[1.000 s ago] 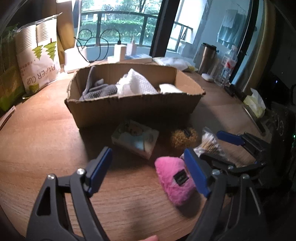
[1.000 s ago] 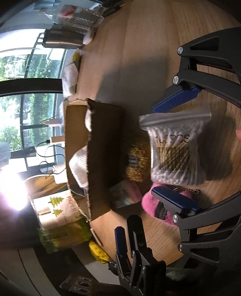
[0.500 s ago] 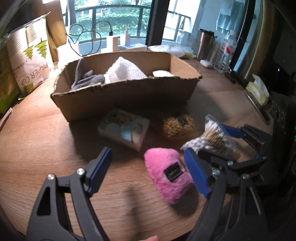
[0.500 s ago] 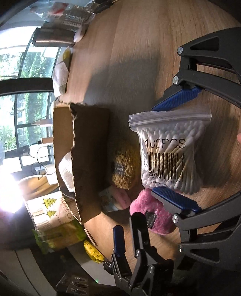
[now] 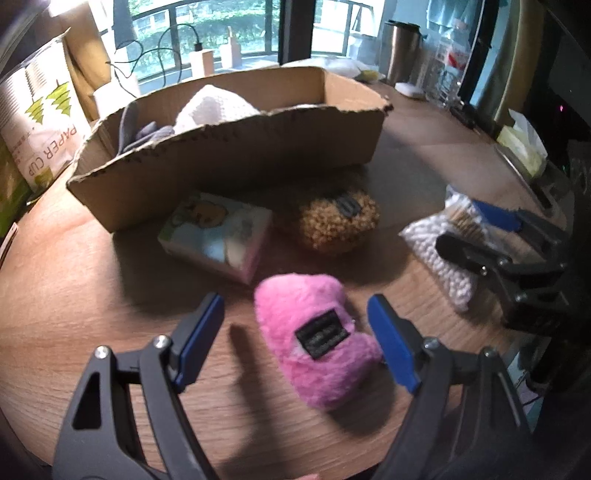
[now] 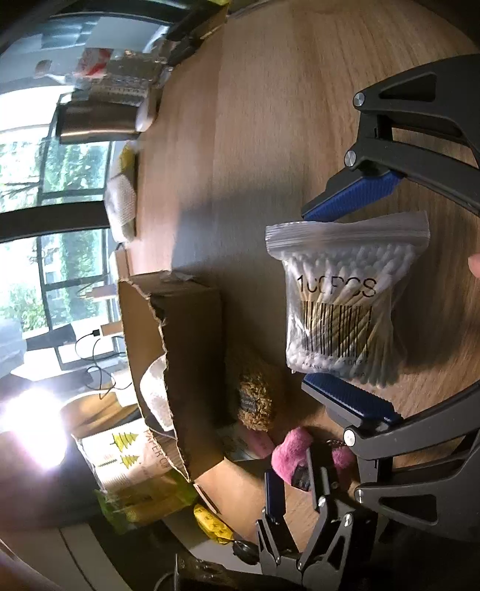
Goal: Organize soft objects
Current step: 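Grasp the pink plush with the left gripper while the right lifts the swab bag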
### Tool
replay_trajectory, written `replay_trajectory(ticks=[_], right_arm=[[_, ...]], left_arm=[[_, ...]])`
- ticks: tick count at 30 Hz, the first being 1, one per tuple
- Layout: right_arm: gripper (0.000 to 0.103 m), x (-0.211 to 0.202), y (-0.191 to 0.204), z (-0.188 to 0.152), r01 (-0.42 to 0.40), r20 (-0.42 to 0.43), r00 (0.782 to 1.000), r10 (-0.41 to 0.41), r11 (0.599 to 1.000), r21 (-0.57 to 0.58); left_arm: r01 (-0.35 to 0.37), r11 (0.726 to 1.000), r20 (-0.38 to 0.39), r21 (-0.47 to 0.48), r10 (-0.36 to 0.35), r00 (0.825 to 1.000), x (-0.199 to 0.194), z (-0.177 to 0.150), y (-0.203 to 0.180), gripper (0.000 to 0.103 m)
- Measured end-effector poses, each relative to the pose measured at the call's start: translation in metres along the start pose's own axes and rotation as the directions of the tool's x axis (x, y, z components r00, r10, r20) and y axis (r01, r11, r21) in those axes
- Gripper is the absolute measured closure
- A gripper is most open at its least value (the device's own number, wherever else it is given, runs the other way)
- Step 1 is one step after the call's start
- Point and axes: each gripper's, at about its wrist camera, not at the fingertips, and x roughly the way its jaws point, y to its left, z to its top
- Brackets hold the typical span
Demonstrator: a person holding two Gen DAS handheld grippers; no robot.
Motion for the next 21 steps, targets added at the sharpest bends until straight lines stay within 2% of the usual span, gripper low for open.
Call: replay_trajectory(ticks=[1,4,7,11,12,13,14,15,21], right_arm=[[0.012,0.001,0.003,0.0,-0.001,-0.001,1.0,0.001,1.0,-0.017],[0.009,0.006,0.012,0.001,0.001,-0.02,1.0,-0.002,0.998,-0.065],[0.009,0.011,0.019,-0.001,0.028,-0.044,0.999,-0.033,0.994,-0.104],[0.01,0.015,0.017,0.0,0.038,-0.073,0.996,-0.044,0.995,-0.091],[0.015,0.016,0.016,0.0,0.043,-0.079,0.996,-0.049,0.995,-0.087],[0.019,0.016,0.016,0.0,0.046,-0.078,0.996,-0.053,0.995,-0.085],[0.02,0.016,0.016,0.001,0.047,-0.077,0.996,-0.053,0.996,-0.08],[0.021,0.016,0.016,0.0,0.045,-0.077,0.996,-0.051,0.996,-0.073],[0.028,0.012,0.018,0.007,0.03,-0.065,0.997,-0.033,0.998,-0.054]], left_arm=[[-0.002,1.0,-0.001,0.009,0.002,1.0,0.0,0.0,-0.002,0.022],[-0.007,1.0,-0.005,0.028,0.007,1.0,0.002,-0.001,-0.005,0.022],[-0.019,0.999,-0.01,0.041,0.02,1.0,0.004,-0.003,-0.006,0.022],[-0.009,0.999,-0.011,0.046,0.009,1.0,0.005,-0.004,-0.006,0.023],[0.001,0.999,-0.009,0.047,-0.001,1.0,0.004,-0.005,-0.005,0.024],[0.007,0.999,-0.005,0.05,-0.007,1.0,0.003,-0.005,-0.006,0.028],[0.012,0.998,-0.004,0.055,-0.012,1.0,0.002,-0.006,-0.006,0.038],[0.014,0.998,-0.005,0.062,-0.013,1.0,0.002,-0.007,-0.006,0.043],[0.031,0.997,0.008,0.076,-0.031,0.999,-0.003,-0.008,-0.004,0.057]])
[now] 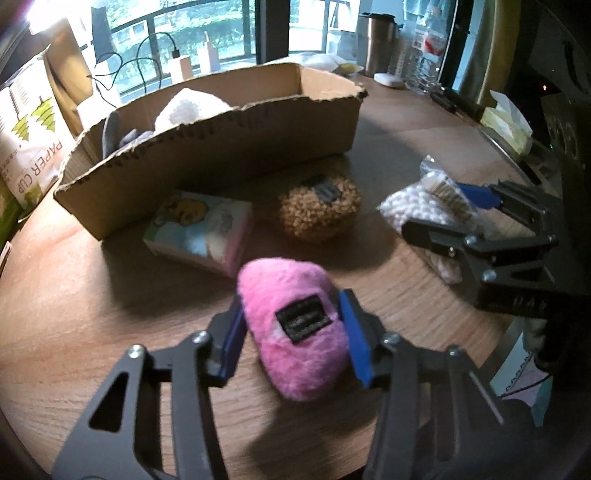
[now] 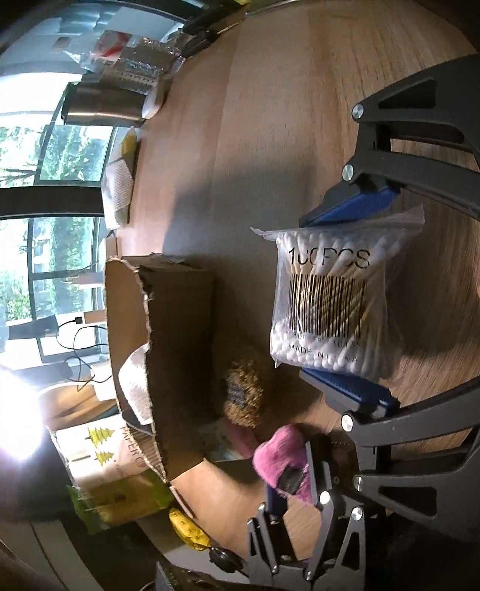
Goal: Organize soft objects
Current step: 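Grasp the pink plush with the left gripper while the right lifts the swab bag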
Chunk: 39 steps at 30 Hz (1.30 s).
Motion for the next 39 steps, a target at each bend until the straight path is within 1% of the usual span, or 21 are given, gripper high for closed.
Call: replay_trajectory(ticks=[5,16,20,24,32,39], right_arm=[[0.028,-0.004,0.005,0.007,-0.001,0.014,1.0,0.001,1.0,-0.009],[0.028,-0.016,0.018,0.031,-0.006,0.056,0.998,0.008,0.999,-0.041],[0.028,-0.02,0.023,0.039,-0.006,0.071,0.997,0.01,0.999,-0.054],[0.028,-0.023,0.025,0.049,-0.006,0.085,0.996,0.012,0.998,-0.064],[0.028,-0.027,0.03,0.071,-0.01,0.115,0.993,0.02,0.996,-0.086],[0.028,-0.025,0.028,0.09,-0.017,0.132,0.991,0.03,0.995,-0.098]], left_arm=[[0.017,1.0,0.038,-0.004,-0.017,0.999,-0.008,0.002,0.005,0.061],[0.031,0.998,0.113,-0.048,-0.025,0.993,-0.03,0.011,0.025,0.061],[0.051,0.997,0.185,-0.065,-0.039,0.982,-0.046,0.018,0.031,0.061],[0.062,0.995,0.233,-0.08,-0.041,0.972,-0.057,0.027,0.037,0.061],[0.062,0.993,0.284,-0.103,-0.031,0.958,-0.068,0.041,0.052,0.061],[0.056,0.991,0.313,-0.125,-0.014,0.95,-0.07,0.058,0.066,0.061]])
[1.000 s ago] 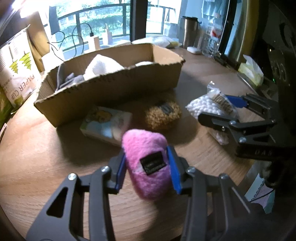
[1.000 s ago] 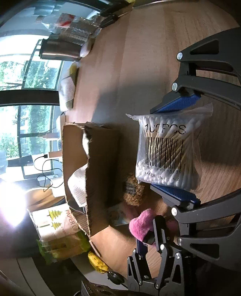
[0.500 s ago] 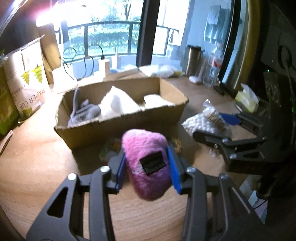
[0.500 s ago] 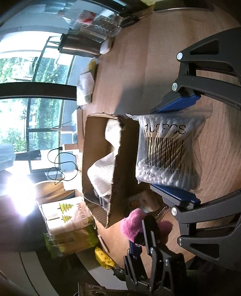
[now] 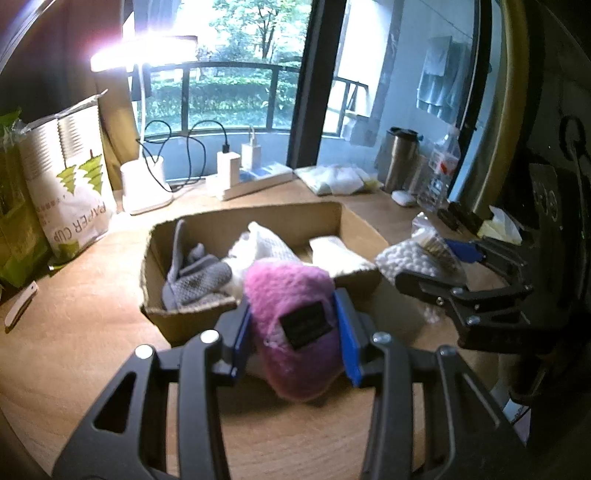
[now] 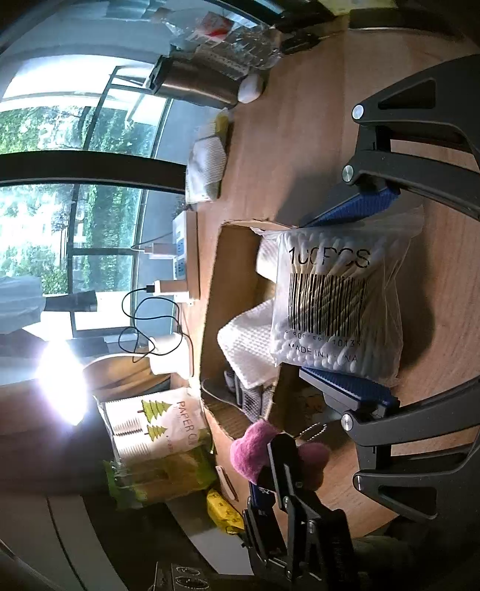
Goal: Organize soft objects
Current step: 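Grasp the pink plush with the left gripper while the right lifts the swab bag, then lower the pink plush and swab bag into the box and open both grippers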
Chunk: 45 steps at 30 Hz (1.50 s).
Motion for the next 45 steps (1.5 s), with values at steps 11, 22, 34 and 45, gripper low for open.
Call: replay_trajectory(ticks=[11,22,34,45], right_arm=[[0.028,0.016,-0.015,0.019,-0.01,0.009,1.0,0.01,1.0,0.007],[0.028,0.039,-0.03,0.032,-0.036,-0.004,0.999,0.037,0.999,0.022],[0.028,0.069,-0.045,0.047,-0.067,-0.004,0.998,0.067,0.996,0.051],[0.028,0.09,-0.051,0.05,-0.062,-0.015,0.998,0.063,0.995,0.08]], left_arm=[[-0.004,1.0,0.02,-0.015,0.004,1.0,0.016,0.021,0.01,0.061],[0.004,1.0,0.007,-0.026,-0.004,1.0,0.046,0.034,0.01,0.061],[0.02,0.999,-0.037,-0.048,-0.021,0.999,0.089,0.04,0.009,0.061],[0.028,0.997,-0.087,-0.067,-0.034,0.996,0.11,0.039,0.012,0.05]])
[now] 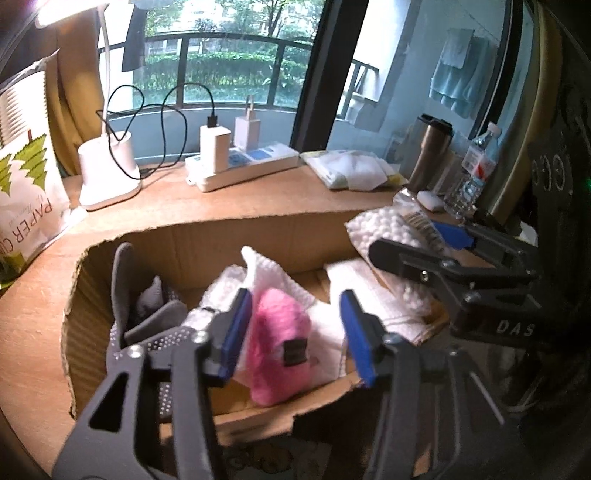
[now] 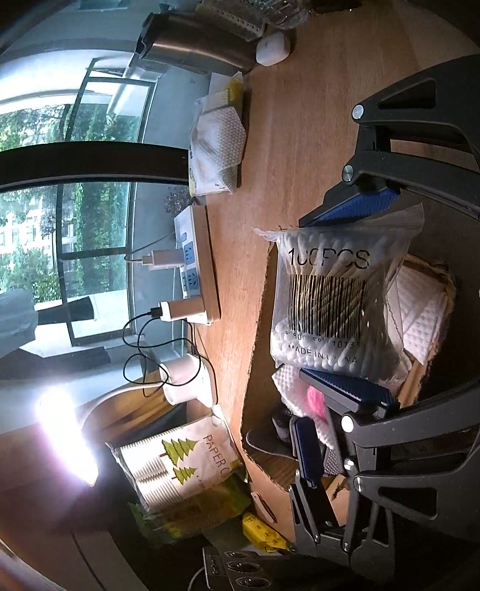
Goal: Organize soft objects
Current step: 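Lower the pink plush and swab bag into the box and open both grippers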
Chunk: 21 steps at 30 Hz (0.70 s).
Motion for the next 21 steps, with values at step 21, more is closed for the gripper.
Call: replay_trajectory(ticks=[21], right_arm=[[0.014,-0.039,0.023,-0.002,0.05,0.059,0.997,-0.049,0.998,-0.023]], left_arm=[[-0.015,1.0,0.079,-0.005,0.016,0.997,-0.049,-0.008,-0.003,0.028]])
